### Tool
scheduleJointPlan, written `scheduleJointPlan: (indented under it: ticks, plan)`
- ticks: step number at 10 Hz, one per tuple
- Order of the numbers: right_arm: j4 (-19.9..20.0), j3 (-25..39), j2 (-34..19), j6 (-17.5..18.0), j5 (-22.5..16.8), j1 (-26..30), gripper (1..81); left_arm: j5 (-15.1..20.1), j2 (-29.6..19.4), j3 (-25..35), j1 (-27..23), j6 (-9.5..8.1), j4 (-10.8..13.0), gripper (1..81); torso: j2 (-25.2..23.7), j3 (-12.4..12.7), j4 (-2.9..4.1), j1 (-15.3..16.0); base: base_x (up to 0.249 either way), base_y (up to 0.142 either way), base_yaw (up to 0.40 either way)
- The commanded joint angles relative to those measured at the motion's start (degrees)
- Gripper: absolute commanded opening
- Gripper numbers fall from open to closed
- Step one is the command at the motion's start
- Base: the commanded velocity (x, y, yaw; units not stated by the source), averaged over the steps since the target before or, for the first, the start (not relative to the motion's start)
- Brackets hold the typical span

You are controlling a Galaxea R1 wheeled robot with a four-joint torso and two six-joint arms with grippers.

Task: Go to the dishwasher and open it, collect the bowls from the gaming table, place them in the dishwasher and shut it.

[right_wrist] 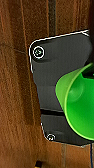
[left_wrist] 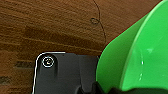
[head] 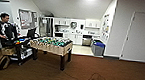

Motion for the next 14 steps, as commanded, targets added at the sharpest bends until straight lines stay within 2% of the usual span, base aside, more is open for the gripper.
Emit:
scheduleJointPlan:
  ticks: [1,10,14]
  plan:
    - [-0.6,-0.14,-0.69,-0.13,-1.71,3.33,1.0,1.6,-1.03,1.06,-3.75,0.22,1.2,1.0,0.0,0.0,0.0,0.05,0.0,0.0,0.0]
    - [-0.69,-0.14,-0.6,-0.22,-1.71,3.32,1.0,1.6,-0.94,1.06,-3.57,0.22,1.91,1.0,-0.07,0.0,0.0,0.05,0.082,0.0,0.0]
    - [-0.69,-0.14,-0.6,-0.22,-1.71,3.24,1.0,1.6,-0.85,1.06,-3.57,0.22,1.99,1.0,-0.07,0.0,0.0,0.05,0.116,-0.075,0.0]
